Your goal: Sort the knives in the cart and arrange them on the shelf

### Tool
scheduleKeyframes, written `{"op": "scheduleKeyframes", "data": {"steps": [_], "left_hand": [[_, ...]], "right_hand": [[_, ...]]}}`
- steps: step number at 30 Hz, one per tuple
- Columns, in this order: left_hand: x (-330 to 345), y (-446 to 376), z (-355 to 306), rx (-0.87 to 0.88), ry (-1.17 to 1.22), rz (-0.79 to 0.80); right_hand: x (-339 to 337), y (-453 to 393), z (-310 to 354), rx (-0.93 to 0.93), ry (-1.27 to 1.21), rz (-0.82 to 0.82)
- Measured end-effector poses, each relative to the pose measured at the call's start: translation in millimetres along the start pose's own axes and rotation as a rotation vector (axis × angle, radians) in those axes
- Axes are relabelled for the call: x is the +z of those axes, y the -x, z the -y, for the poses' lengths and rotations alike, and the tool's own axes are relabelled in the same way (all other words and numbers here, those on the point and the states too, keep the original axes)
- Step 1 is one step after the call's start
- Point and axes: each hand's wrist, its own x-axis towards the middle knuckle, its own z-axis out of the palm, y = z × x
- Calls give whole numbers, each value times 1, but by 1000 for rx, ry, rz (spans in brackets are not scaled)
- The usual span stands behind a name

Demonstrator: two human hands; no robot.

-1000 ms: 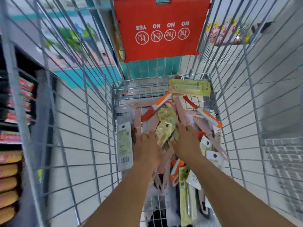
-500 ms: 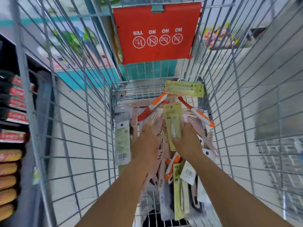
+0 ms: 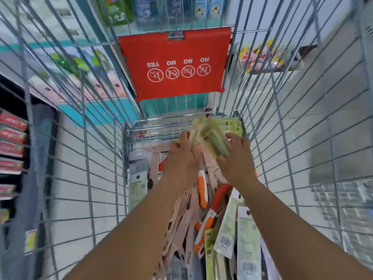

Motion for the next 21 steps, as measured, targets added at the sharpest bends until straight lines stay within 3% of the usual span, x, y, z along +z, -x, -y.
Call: {"op": "scheduleKeyframes", "data": {"steps": [5, 10, 15, 21], "left_hand": [[-10, -33, -2, 118, -350, -82], [-12, -63, -3, 156, -456, -111], [-4, -79, -1, 159, -491, -96], [21, -87, -12, 399, -534, -42]], "right_hand": [[-13, -52, 1, -153, 366, -11], [-13, -88, 2, -236, 415, 3], [9, -94, -6, -50, 55, -203], [30, -61, -11, 76, -228, -323]]}}
